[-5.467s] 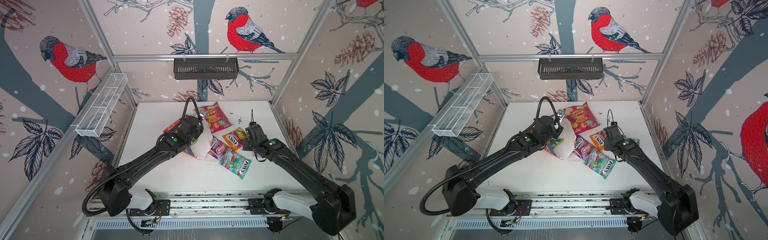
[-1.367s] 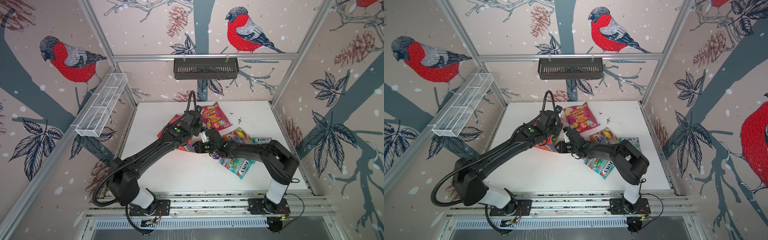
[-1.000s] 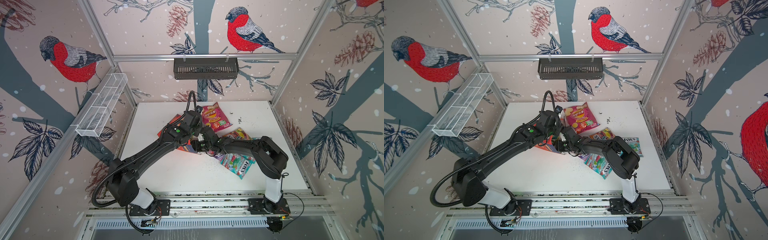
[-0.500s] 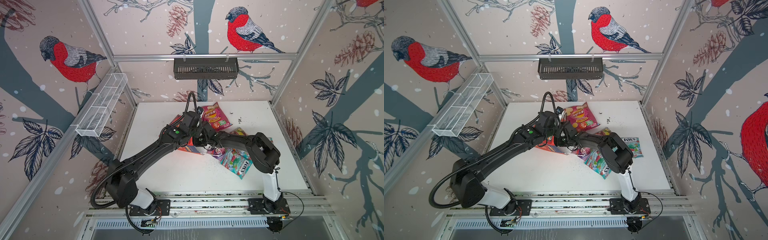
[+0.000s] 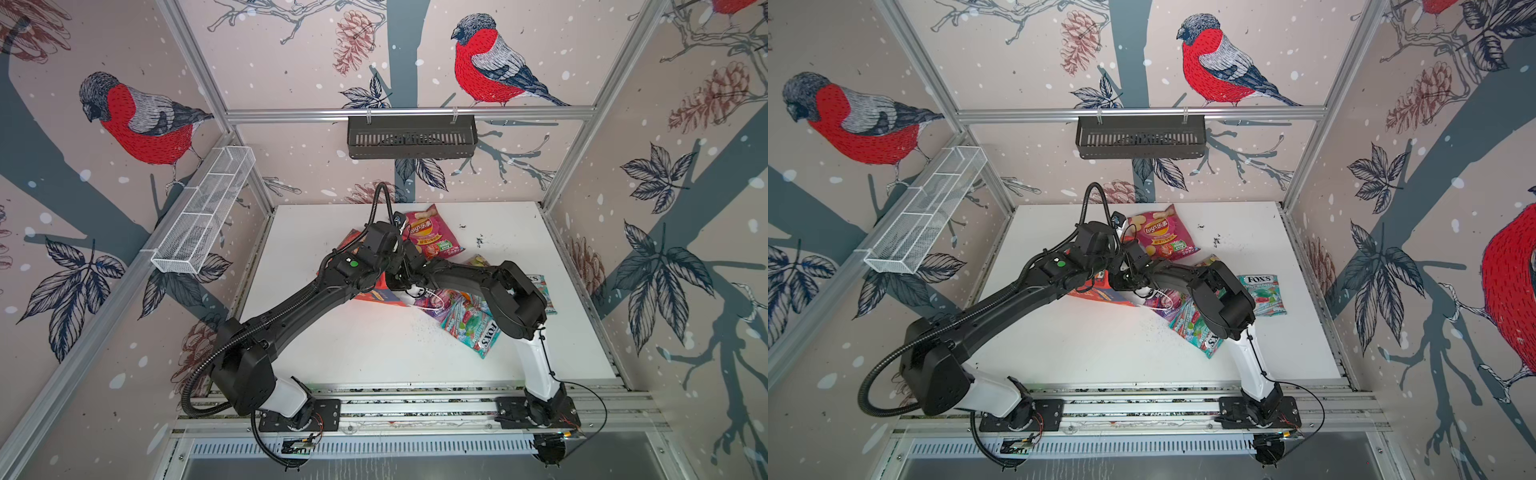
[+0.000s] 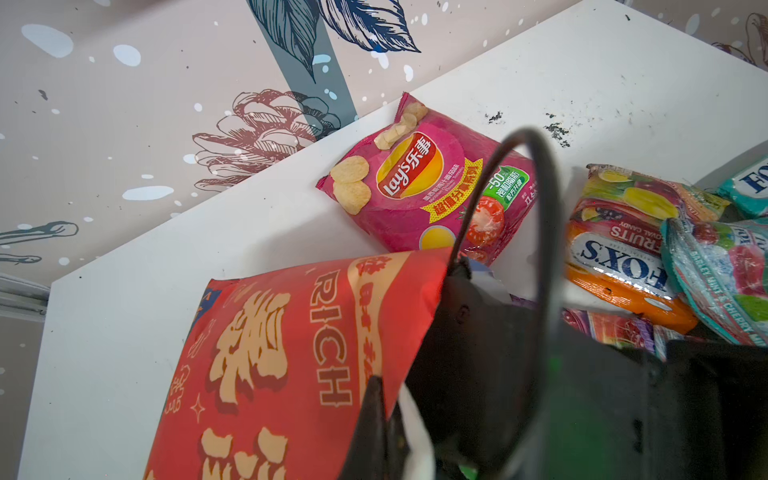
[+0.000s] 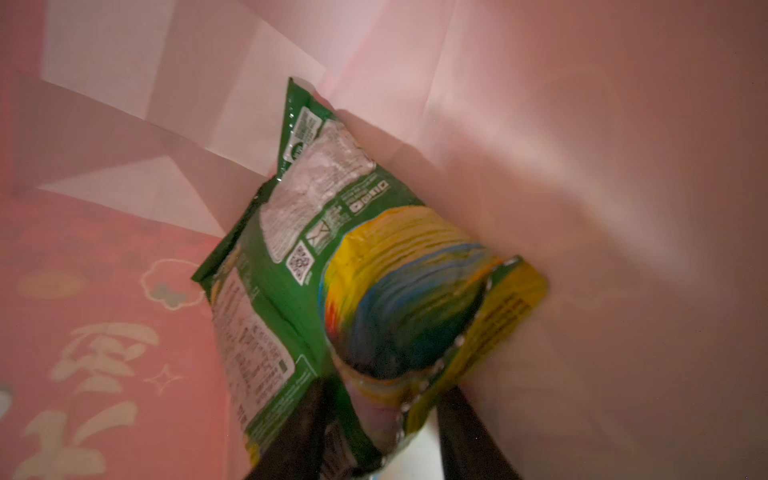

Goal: Take the snacks out of the paper bag
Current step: 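Close the right gripper on the green packet inside the bag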

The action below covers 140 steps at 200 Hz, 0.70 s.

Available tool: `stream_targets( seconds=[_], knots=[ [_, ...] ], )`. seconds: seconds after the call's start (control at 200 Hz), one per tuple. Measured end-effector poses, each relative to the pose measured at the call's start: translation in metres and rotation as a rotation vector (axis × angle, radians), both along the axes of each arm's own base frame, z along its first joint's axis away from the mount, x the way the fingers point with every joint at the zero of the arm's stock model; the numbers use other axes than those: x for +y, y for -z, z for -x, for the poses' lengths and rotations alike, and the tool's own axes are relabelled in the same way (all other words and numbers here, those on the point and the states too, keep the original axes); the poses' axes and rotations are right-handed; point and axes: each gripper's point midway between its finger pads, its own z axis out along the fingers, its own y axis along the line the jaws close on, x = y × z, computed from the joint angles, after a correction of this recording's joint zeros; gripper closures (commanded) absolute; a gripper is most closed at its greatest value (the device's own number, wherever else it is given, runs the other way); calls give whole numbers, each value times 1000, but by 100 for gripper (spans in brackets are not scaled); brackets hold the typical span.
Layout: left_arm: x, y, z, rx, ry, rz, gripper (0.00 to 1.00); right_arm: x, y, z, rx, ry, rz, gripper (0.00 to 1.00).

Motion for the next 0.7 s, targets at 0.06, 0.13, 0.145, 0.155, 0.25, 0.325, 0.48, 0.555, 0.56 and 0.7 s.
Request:
stream_targets(
  seconds=[0.06,0.13,0.145,0.155,0.25,0.325,0.48,0.555,0.56,0.7],
  knots=[
    [-1,0,0,0,2,2,100,-1,0,-1,-1,0,1,72],
    [-1,0,0,0,3,2,100,-2,0,-2,-1,1,1,78],
    [-1,1,-1,0,3,2,100,-2,0,-2,-1,1,1,79],
    [-1,1,-1,-1,3,3,100,-2,0,-2,0,1,1,80],
    [-2,1,-1,-3,5,6,100,-4,0,-1,0,2,0,86],
    [-3,3,-2,-6,10,4,100,-6,-2,0,-1,4,0,91],
    [-5,6,-4,-8,12,4,100,-11,-9,2,-11,8,-4,99],
    [-6,8,-4,-6,14,-1,100,-14,-13,3,-21,13,-5,100],
    [-6,8,-4,-6,15,-1,100,-14,-13,3,-22,13,-5,100],
    [-6,11,-5,-4,15,-11,100,-18,-18,3,-45,20,-2,100]
  ],
)
